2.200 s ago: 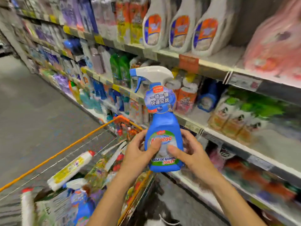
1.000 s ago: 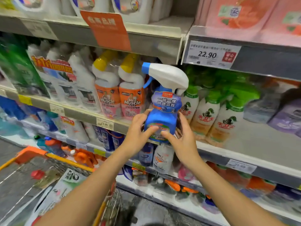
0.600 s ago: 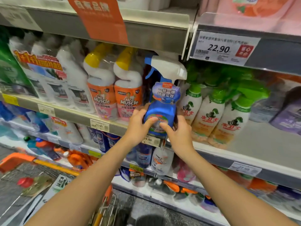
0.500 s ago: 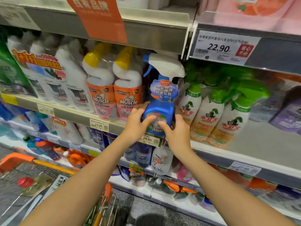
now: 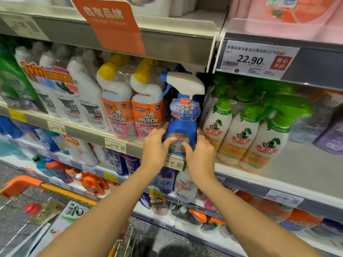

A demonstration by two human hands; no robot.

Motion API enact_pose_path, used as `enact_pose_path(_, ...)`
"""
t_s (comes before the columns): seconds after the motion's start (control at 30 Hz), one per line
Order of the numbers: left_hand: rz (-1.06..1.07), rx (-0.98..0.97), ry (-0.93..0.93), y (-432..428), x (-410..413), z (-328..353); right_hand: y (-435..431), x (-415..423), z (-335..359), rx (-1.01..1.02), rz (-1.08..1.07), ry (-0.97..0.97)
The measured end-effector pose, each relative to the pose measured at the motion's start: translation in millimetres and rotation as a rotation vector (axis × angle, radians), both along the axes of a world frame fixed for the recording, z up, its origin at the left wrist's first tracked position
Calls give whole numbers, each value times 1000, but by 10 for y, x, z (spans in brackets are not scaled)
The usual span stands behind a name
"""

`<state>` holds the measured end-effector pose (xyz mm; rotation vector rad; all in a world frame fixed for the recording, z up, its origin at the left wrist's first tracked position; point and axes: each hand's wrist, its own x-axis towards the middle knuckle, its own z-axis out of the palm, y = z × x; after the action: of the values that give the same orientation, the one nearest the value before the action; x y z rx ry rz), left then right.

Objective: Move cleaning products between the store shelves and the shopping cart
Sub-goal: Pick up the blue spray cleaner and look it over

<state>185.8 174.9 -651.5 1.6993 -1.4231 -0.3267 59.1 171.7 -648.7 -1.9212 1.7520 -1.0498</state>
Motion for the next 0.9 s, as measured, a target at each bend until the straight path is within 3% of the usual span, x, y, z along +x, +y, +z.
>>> enact_pose_path(0.13,-3,-75,-43,175,-43,13,115,-74,-54,-94,-2,-20)
enact_pose_path(0.2,-30,-140,-110,267,-33,-17,104,-148,-132,-269,81,50)
enact_pose_path(0.33,-81,-149,-298,361,-71,-78,-60,-294,-210,-710,298,461)
enact_pose_path(0.47,44,-21,-111,196,-106,-102,-117,-188,-225,-366,178,350)
enact_pose_path(0.77,79,123,-282,-158,-163,-17,-250,9,-233,-94,153,625)
enact_pose_path(0.9,30,131,-388,-207,-231,-117,-318,45,-203,-15,181,609)
